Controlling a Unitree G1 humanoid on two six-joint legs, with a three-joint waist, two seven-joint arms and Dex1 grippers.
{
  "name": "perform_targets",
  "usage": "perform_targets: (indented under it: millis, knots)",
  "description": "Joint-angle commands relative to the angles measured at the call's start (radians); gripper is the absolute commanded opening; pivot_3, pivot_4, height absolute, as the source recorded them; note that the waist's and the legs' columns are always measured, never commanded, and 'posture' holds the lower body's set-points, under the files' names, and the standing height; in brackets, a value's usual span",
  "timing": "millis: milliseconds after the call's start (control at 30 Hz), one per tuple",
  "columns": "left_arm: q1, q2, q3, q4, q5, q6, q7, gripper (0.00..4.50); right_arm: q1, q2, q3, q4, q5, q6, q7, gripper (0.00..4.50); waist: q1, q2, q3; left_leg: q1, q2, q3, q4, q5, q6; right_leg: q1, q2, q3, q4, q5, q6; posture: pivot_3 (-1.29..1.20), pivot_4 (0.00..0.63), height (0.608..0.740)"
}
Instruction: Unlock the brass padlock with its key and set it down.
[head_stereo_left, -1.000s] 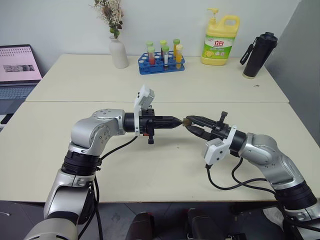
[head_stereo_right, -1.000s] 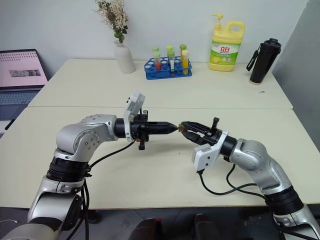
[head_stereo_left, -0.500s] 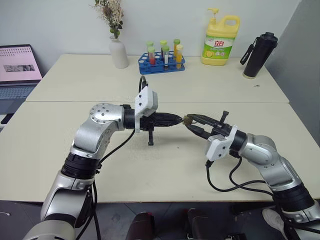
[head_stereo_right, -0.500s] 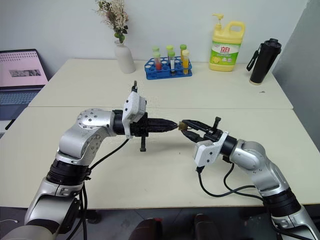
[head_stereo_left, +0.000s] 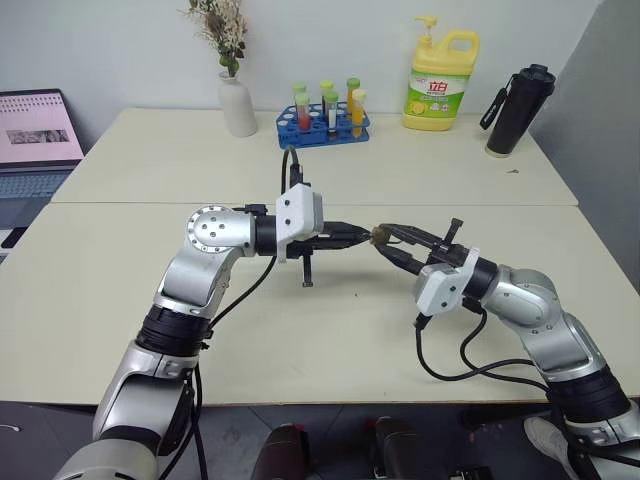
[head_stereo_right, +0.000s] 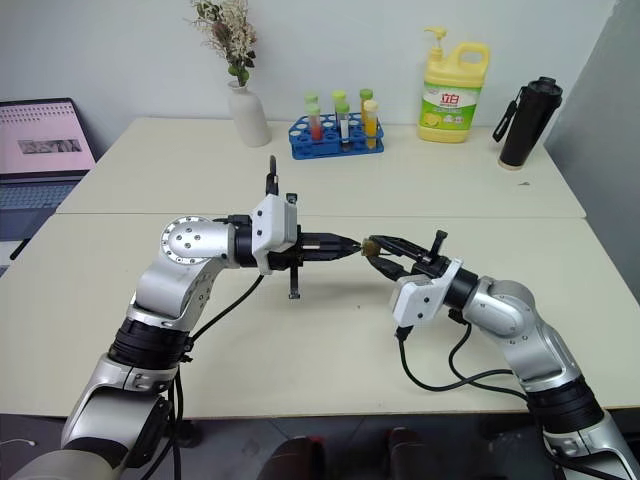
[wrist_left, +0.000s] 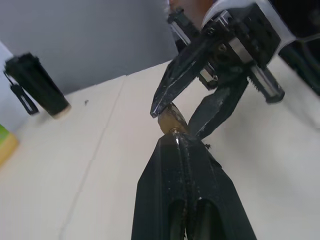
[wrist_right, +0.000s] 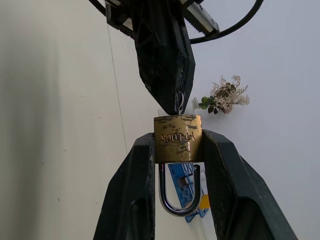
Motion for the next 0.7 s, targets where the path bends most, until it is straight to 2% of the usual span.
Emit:
perform_targets:
  millis: [33, 200, 333, 500, 700]
  knots:
    - [-0.032, 0.004, 0.017, -0.029, -0.056, 0.147, 0.024, 0.87, -0.012, 0.009, -0.016, -0.049, 0.013, -0.023, -0.009, 0.93, 0.0, 0.0, 0.0, 0.0, 0.0, 0.0, 0.0, 0.0, 0.0, 0.0, 0.0, 0.0, 0.0, 0.0, 0.0, 0.0, 0.15, 0.74]
    - [-0.055, 0.069, 0.038, -0.032, -0.106, 0.371, 0.02, 2.35, -0.015, 0.003, -0.015, -0.042, 0.007, -0.027, -0.001, 0.93, -0.003, 0.0, 0.0, 0.0, 0.0, 0.0, 0.0, 0.0, 0.0, 0.0, 0.001, 0.0, 0.0, 0.0, 0.0, 0.0, 0.15, 0.74]
    - [-0.064, 0.087, 0.071, -0.066, -0.178, 0.489, 0.019, 2.37, -0.019, 0.001, -0.015, -0.035, 0.006, -0.031, 0.001, 0.93, -0.001, 0.0, 0.0, 0.0, 0.0, -0.001, 0.0, 0.0, 0.0, 0.0, 0.0, 0.0, 0.0, 0.0, 0.0, 0.0, 0.15, 0.74]
    - [-0.071, 0.062, 0.113, -0.099, -0.26, 0.617, 0.076, 2.37, -0.032, -0.002, -0.002, -0.025, -0.011, -0.047, 0.007, 0.93, -0.001, 0.0, 0.0, 0.0, 0.0, -0.001, 0.0, 0.0, 0.0, 0.0, 0.0, 0.0, 0.0, 0.0, 0.0, 0.0, 0.15, 0.74]
    - [-0.057, 0.054, 0.092, -0.141, -0.256, 0.606, 0.111, 2.37, -0.046, -0.001, 0.012, -0.018, -0.045, -0.067, 0.005, 0.93, -0.001, 0.0, 0.0, 0.0, 0.001, -0.001, 0.0, 0.0, 0.0, 0.0, 0.0, 0.001, 0.0, 0.0, 0.0, 0.0, 0.15, 0.74]
